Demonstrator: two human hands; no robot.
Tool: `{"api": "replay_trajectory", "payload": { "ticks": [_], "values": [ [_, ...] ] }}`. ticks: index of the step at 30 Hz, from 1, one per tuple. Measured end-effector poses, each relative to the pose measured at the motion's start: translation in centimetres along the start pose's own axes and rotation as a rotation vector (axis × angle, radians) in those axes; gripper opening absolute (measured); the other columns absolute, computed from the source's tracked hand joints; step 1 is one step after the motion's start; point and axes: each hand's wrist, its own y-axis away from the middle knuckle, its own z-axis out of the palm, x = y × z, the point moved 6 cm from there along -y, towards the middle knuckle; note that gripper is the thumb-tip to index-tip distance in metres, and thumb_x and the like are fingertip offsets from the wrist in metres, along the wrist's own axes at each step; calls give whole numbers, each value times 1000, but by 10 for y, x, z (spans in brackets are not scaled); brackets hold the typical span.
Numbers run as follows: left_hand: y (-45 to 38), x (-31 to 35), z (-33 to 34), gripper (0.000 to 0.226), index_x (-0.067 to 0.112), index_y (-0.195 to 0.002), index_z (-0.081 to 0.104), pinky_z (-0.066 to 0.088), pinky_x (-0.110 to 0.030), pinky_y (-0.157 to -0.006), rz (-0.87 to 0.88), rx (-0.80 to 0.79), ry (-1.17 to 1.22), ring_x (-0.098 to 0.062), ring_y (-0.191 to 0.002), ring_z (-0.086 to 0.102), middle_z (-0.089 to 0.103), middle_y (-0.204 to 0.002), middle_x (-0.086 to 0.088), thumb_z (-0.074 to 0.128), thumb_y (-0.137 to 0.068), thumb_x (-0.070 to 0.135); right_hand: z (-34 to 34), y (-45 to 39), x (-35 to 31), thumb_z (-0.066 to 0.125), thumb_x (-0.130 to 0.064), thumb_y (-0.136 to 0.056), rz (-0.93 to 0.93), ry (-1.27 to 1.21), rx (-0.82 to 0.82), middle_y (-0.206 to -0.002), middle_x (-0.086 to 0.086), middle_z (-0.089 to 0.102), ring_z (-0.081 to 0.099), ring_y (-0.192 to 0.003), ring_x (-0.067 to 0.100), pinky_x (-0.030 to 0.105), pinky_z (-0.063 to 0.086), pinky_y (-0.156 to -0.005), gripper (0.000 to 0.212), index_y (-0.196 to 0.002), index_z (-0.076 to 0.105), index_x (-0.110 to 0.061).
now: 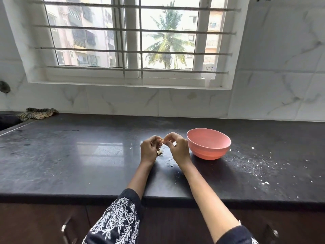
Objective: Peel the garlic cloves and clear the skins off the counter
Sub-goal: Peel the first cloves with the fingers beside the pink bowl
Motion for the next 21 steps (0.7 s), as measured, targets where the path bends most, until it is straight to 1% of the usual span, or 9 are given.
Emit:
{"api": "replay_trajectory", "payload": {
  "ticks": [3, 6, 8, 9, 12, 13, 17, 19, 21],
  "values": [
    [0, 0, 1, 24, 6, -80, 60, 42, -13, -43, -5, -11, 12, 1, -44, 46, 51, -61, -4, 45, -90, -10, 0, -1, 2, 68, -14, -81, 2, 18, -12, -74, -6, 63, 55, -70, 11, 12, 36, -60, 7, -76, 62, -14],
    [-1, -1, 2, 24, 6, -80, 60, 41, -12, -42, -15, -18, 42, 1, -42, 46, 52, -59, -4, 46, -90, -11, 3, -2, 3, 64, -16, -81, -1, 24, -54, -77, -3, 61, 53, -72, 14, 23, 37, -65, 6, -78, 62, -11],
    [-1, -3, 2, 22, 6, -81, 61, 42, -15, -41, -32, -20, 70, 1, -41, 47, 53, -58, -5, 48, -90, -9, 4, -1, 2, 60, -22, -81, -9, 40, -62, -79, 0, 60, 51, -74, 14, 25, 35, -66, 13, -80, 62, -9],
    [-1, -4, 2, 21, 6, -82, 62, 42, -16, -42, -41, -20, 87, 0, -41, 47, 54, -59, -6, 49, -90, -8, 4, -1, 2, 60, -22, -81, -9, 48, -60, -79, 1, 59, 50, -76, 15, 25, 34, -66, 15, -81, 62, -8],
    [0, -4, 3, 16, 4, -86, 65, 43, -17, -44, -74, -28, 158, -2, -44, 49, 59, -63, -8, 54, -87, -9, 3, -1, 4, 61, -10, -85, 8, 75, -35, -80, 2, 57, 50, -80, 17, 27, 34, -68, 3, -83, 61, -7],
    [0, -3, 4, 16, 4, -86, 66, 42, -17, -44, -87, -35, 187, -3, -45, 49, 60, -63, -8, 56, -86, -9, 3, -2, 4, 60, -7, -85, 14, 81, -26, -80, 2, 56, 50, -80, 18, 28, 34, -68, 3, -83, 61, -8],
    [4, -2, 5, 19, 9, -74, 67, 39, -17, -43, -162, -35, 313, -5, -44, 46, 60, -56, -2, 61, -84, -6, 1, -2, 2, 60, -9, -85, 16, 74, -14, -79, 1, 54, 50, -81, 21, 30, 35, -69, 3, -82, 61, -9],
    [4, -3, 3, 16, 9, -75, 66, 41, -16, -43, -219, -3, 393, -4, -45, 50, 62, -53, 4, 61, -85, -3, 3, -1, 1, 60, -12, -86, 7, 94, -44, -80, 2, 55, 51, -84, 23, 29, 35, -69, 5, -83, 62, -8],
    [3, -4, 0, 13, 7, -77, 65, 44, -13, -43, -255, 39, 455, -1, -44, 53, 64, -52, 7, 60, -86, -2, 9, 0, -1, 60, -17, -88, -6, 135, -109, -85, 7, 58, 51, -89, 23, 30, 37, -71, 10, -86, 63, -7]
  ]
}}
